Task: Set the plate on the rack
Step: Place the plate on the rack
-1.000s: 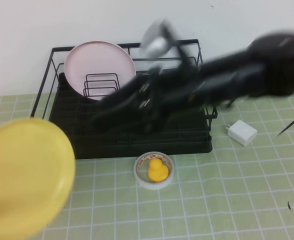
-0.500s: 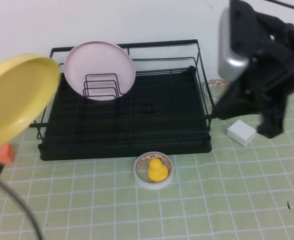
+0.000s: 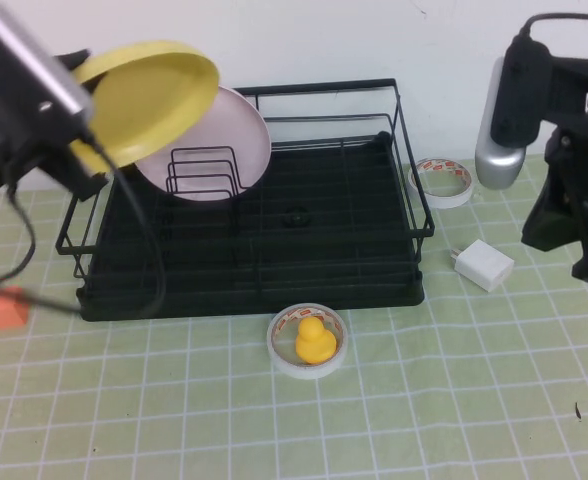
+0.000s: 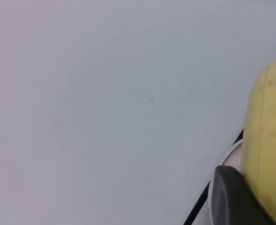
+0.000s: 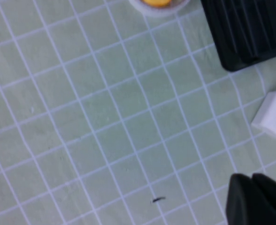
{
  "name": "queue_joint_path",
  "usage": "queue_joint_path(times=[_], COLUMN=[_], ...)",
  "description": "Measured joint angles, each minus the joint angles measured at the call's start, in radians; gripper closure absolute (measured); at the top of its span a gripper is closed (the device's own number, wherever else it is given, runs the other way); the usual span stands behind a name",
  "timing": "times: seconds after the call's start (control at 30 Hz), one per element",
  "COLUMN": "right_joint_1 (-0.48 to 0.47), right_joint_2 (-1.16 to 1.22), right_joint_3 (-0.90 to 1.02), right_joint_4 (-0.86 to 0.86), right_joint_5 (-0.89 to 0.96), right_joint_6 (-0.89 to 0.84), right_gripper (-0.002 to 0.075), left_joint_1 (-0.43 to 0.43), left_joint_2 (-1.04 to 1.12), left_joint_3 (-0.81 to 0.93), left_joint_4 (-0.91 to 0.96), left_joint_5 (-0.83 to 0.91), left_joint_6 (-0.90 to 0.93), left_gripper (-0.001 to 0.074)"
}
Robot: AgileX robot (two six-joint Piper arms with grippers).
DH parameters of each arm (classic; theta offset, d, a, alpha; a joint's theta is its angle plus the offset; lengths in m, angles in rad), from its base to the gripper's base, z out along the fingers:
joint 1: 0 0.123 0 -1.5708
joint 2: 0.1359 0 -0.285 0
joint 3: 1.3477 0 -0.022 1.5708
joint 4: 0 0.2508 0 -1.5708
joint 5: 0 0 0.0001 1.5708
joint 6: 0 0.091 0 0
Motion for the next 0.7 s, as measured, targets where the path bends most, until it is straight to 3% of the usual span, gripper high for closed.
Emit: queue_joint_path(times=[0.33,0.57,0.7], right_joint_1=[0.0,0.0,0.0], right_joint_2=[0.0,0.0,0.0], right_joint_3=[0.04,0.04,0.04], right_joint_4=[-0.064,-0.069,-0.07], right_joint_5=[0.0,0.0,0.0], right_joint_6=[0.033,0.044,0.044], right_gripper=[0.0722,0.0723,0.0723], left_joint_1=[0.0,0.0,0.0], left_joint_2=[0.283,0.397,0.442], left_joint_3=[-0.344,-0.461,-0.485], left_joint_4=[0.584,0.704,0.715], left_joint_5=[0.038,0.001,0.013], left_joint_6=[-0.421,-0.493,-0.435], left_gripper=[0.0652,0.0652,0.0652])
